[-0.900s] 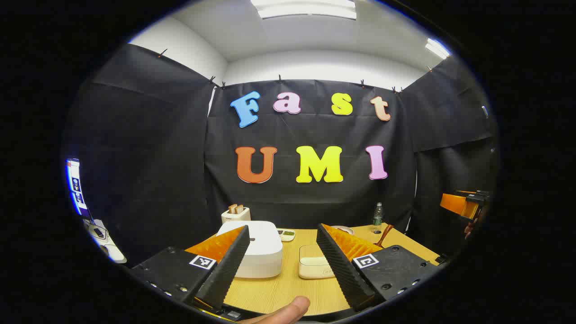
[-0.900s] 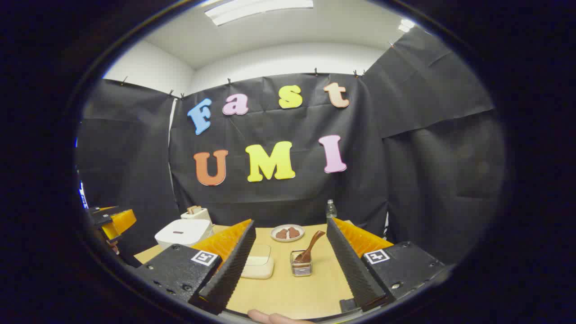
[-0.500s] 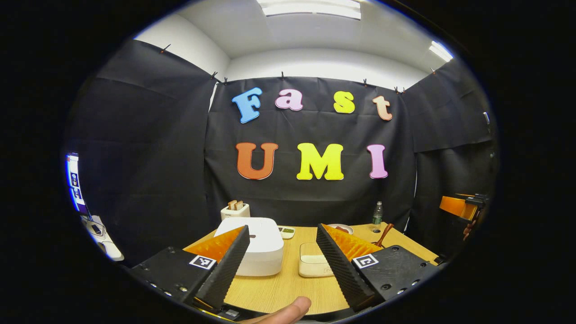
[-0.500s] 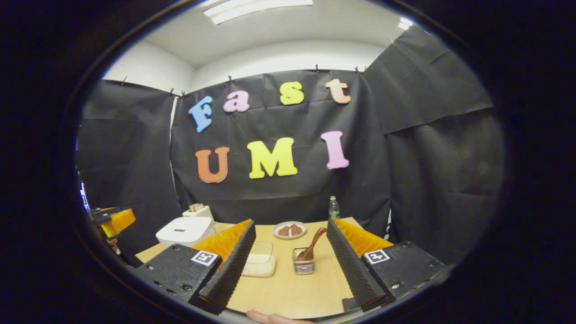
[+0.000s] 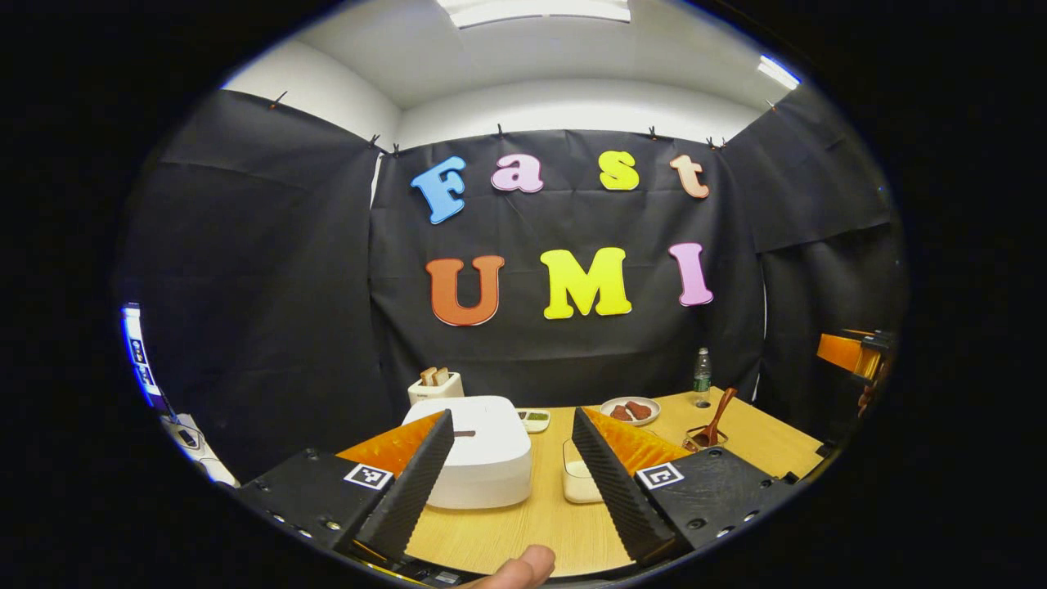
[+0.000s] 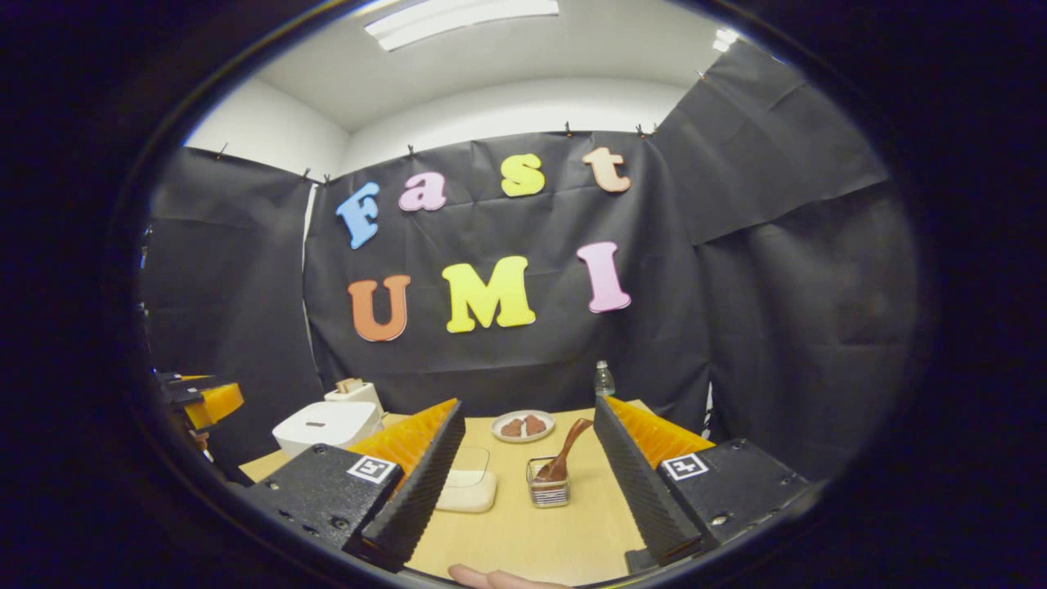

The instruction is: Close the left gripper, press the button to open the rice cooker; take a wooden spoon from the chopstick holder with the right hand, scoop a spoonful of rice and pour it into the rice cooker, then put the wooden spoon back into the chopstick holder.

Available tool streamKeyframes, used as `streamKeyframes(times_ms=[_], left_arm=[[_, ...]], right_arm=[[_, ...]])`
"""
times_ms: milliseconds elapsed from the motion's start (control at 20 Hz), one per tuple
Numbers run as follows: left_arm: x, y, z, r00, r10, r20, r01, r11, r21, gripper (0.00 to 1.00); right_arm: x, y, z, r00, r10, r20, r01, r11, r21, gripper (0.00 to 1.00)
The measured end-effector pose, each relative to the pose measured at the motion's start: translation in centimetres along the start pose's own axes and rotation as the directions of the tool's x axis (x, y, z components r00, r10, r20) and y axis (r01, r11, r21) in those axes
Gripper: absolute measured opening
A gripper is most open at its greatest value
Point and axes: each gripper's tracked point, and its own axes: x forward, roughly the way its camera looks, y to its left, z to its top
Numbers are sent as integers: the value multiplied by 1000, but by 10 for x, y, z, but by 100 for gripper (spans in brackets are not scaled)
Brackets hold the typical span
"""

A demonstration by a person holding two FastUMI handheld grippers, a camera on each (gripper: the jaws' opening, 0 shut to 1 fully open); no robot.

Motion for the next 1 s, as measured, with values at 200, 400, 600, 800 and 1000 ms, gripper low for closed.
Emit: streamKeyframes(times_ms=[200, 400, 600, 800, 1000], left_arm=[[22, -7, -12, 998, -38, -45, 36, 999, -34, 80], [47, 6, -13, 997, -32, -65, 29, 998, -50, 47], [71, 25, -13, 997, 3, -71, -8, 997, -72, 17], [102, 36, -27, 992, 14, -122, -21, 998, -60, 16], [139, 55, -44, 985, 52, -164, -60, 997, -44, 0]], right_arm=[[11, -11, -10, 1000, 10, -2, -10, 1000, 23, 100], [15, -21, -18, 1000, 9, -1, -9, 1000, 26, 100], [20, -33, -26, 1000, -8, 0, 8, 1000, 21, 99], [31, -35, -36, 1000, -3, -14, 3, 1000, 20, 100], [48, -38, -47, 999, -4, -31, 4, 1000, 5, 100]])
